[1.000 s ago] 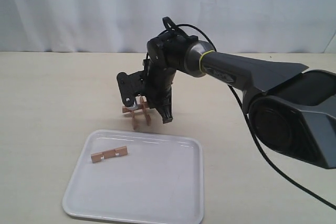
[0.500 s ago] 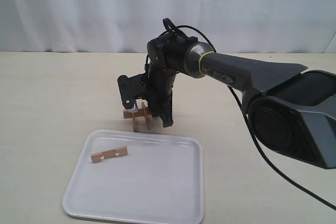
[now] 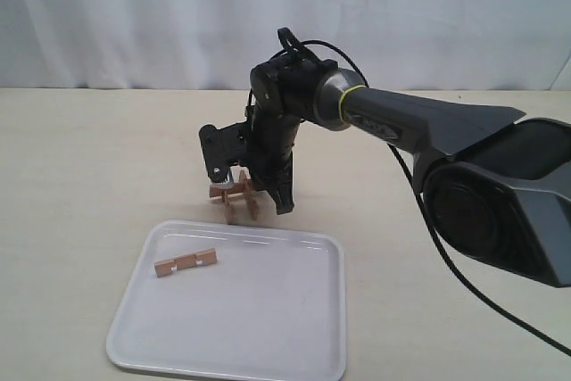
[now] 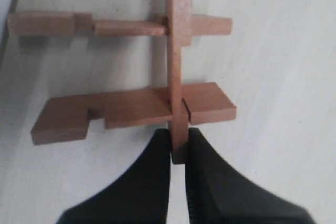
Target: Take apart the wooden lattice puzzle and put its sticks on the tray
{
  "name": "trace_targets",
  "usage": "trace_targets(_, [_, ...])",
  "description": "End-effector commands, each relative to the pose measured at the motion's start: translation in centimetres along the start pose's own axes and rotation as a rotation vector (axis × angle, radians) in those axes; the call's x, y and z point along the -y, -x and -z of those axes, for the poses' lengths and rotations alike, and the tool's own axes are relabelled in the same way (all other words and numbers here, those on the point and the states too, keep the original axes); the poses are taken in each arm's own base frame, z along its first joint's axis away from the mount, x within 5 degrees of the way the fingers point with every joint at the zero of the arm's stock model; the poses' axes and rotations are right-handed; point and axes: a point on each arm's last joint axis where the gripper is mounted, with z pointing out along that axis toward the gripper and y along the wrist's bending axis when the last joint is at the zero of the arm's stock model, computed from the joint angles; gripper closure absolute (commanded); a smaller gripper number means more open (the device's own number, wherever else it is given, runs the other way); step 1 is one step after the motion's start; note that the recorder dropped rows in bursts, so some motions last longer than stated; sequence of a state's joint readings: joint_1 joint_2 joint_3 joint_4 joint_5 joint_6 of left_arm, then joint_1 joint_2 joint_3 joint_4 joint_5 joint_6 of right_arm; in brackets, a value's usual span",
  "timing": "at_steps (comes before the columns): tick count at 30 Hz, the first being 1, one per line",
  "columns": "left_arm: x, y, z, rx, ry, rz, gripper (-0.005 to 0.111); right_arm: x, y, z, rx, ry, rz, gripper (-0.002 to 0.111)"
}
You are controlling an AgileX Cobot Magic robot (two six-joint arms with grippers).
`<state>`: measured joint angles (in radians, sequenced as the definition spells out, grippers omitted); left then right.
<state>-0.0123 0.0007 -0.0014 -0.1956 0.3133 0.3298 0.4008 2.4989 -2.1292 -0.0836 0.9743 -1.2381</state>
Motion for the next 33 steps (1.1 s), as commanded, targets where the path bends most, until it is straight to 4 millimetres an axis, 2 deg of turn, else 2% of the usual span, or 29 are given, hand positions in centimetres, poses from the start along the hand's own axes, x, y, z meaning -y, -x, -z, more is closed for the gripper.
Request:
trace_targets(1, [0.0, 0.0, 0.0, 0.008, 0.003, 0.007, 0.107, 0.4, 0.0, 1.3, 0.0, -0.021, 0.006, 0.104])
trace_targets(6, [0.0, 0.0, 0.0, 0.008, 0.003, 0.007, 0.107, 0.7, 0.0, 2.9, 0.004, -0.037, 0.004, 0.104])
trace_targets(13, [0.0, 0.0, 0.0, 0.008, 0.003, 0.007, 0.107, 0.6, 0.0, 3.4, 0.003, -0.022, -0.012, 0.104])
trace_targets(18, [0.0, 0.0, 0.0, 0.008, 0.003, 0.007, 0.107, 1.0, 0.0, 6.0, 0.03, -0.045, -0.118, 0.104])
trace_targets(24, [0.0, 0.0, 0.0, 0.008, 0.003, 0.007, 0.107, 0.3, 0.1, 8.7, 0.045, 0.035, -0.319, 0.104])
trace_targets(29, [0.0, 0.0, 0.0, 0.008, 0.003, 0.007, 0.107, -0.5, -0.2, 8.7, 0.005, 0.103, -0.482, 0.104])
trace_targets(33, [0.0, 0.0, 0.0, 0.008, 0.003, 0.007, 0.107, -2.0, 0.1, 8.1, -0.031, 0.155, -0.576, 0.104])
